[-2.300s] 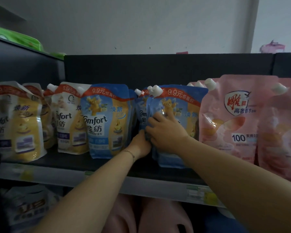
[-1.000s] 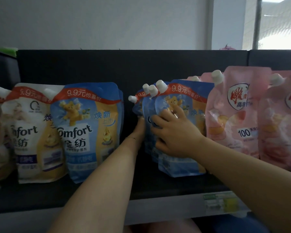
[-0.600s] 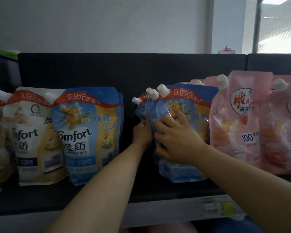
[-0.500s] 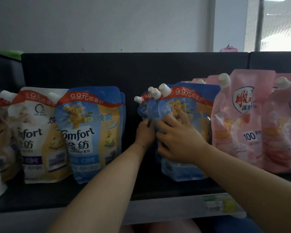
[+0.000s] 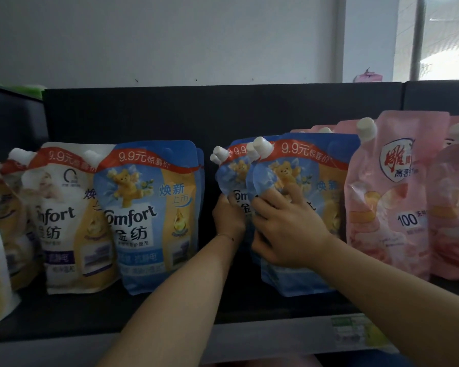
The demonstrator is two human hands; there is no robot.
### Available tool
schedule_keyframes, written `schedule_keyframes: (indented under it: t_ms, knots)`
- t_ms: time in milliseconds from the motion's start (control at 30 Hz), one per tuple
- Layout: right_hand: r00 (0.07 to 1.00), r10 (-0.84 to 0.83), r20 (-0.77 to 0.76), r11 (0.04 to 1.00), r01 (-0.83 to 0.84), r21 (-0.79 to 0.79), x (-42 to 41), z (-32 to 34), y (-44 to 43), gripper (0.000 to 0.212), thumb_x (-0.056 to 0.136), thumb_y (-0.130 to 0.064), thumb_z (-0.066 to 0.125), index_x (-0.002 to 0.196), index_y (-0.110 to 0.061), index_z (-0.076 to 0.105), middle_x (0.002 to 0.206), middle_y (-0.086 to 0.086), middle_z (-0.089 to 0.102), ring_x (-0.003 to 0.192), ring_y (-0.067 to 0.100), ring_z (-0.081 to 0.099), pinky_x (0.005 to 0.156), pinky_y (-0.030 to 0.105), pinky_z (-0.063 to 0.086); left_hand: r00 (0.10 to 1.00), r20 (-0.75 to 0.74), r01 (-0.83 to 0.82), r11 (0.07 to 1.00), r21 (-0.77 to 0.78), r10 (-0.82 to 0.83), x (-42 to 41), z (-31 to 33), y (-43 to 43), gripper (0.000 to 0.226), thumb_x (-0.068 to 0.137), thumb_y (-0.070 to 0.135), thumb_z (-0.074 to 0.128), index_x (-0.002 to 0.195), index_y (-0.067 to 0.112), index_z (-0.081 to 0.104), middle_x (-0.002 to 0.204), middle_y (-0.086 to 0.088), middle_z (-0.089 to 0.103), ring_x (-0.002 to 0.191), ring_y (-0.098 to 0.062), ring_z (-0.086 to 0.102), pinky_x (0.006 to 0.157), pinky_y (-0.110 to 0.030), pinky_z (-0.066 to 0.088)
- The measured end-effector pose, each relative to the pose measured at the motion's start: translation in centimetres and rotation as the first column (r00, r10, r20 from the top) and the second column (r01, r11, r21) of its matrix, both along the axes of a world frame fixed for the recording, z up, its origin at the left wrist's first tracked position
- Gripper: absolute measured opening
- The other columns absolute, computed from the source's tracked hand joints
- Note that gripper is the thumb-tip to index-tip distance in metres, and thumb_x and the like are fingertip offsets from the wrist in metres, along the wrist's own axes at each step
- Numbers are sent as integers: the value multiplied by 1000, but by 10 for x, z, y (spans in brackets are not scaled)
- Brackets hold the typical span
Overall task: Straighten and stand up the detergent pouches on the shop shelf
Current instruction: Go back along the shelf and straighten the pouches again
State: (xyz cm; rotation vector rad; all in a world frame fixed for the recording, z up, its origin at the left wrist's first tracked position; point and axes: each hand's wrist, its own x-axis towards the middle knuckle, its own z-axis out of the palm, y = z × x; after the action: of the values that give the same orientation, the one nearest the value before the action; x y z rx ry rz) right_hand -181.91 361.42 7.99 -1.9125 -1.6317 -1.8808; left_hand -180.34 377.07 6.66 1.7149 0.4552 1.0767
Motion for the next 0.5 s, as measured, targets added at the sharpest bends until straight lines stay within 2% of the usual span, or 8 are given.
schedule_keyframes:
  t_ms: [133, 200, 300, 367, 433, 500]
  knots:
    - [999, 32, 5, 999, -32, 14, 1, -1, 2, 30, 77, -34, 51, 65, -10, 65, 81, 2, 57, 84, 21, 48, 78, 42, 39, 998, 41, -40, 999, 21, 39, 2, 2, 4, 36, 104, 29, 35, 97, 1, 57, 89, -11, 62, 78, -21, 56, 52, -22, 31]
    - [999, 47, 11, 998, -48, 30, 2, -1, 3, 29, 76, -34, 52, 64, -10, 63, 81, 2, 57, 84, 21, 48, 77, 42, 40, 998, 40, -53, 996, 69, 51, 0, 3, 8, 31, 104, 27, 37, 103, 2, 55, 96, -13, 63, 85, -25, 58, 62, -27, 34]
    - [999, 48, 4, 999, -48, 24, 3, 0, 6, 29, 76, -33, 51, 62, -10, 61, 78, 2, 56, 82, 21, 49, 76, 41, 37, 997, 47, -65, 993, 96, 60, -3, 6, 10, 21, 100, 27, 45, 99, 7, 43, 103, -19, 59, 94, -34, 58, 73, -34, 41]
    - [999, 39, -7, 999, -39, 15, 3, 0, 7, 29, 76, -34, 52, 62, -10, 61, 78, 1, 55, 81, 21, 50, 76, 42, 36, 994, -26, -101, 992, 77, 104, -12, 6, 8, 33, 96, 35, 53, 101, 5, 40, 109, -19, 56, 99, -34, 56, 82, -41, 46]
    - [1000, 25, -12, 1000, -25, 13, 3, 0, 5, 28, 77, -34, 53, 65, -11, 64, 80, 1, 57, 83, 21, 50, 77, 42, 37, 969, -149, -168, 968, 185, 197, -18, -4, 8, 49, 91, 44, 59, 107, 1, 43, 113, -20, 55, 104, -35, 56, 88, -45, 48]
    - [1000, 23, -20, 1000, -23, 13, 3, -1, 1, 29, 78, -35, 52, 68, -11, 65, 81, 1, 59, 85, 21, 50, 78, 42, 37, 968, -201, -98, 964, 246, 150, -27, -14, 4, 45, 90, 51, 58, 96, 7, 49, 102, -13, 59, 99, -31, 58, 85, -39, 48]
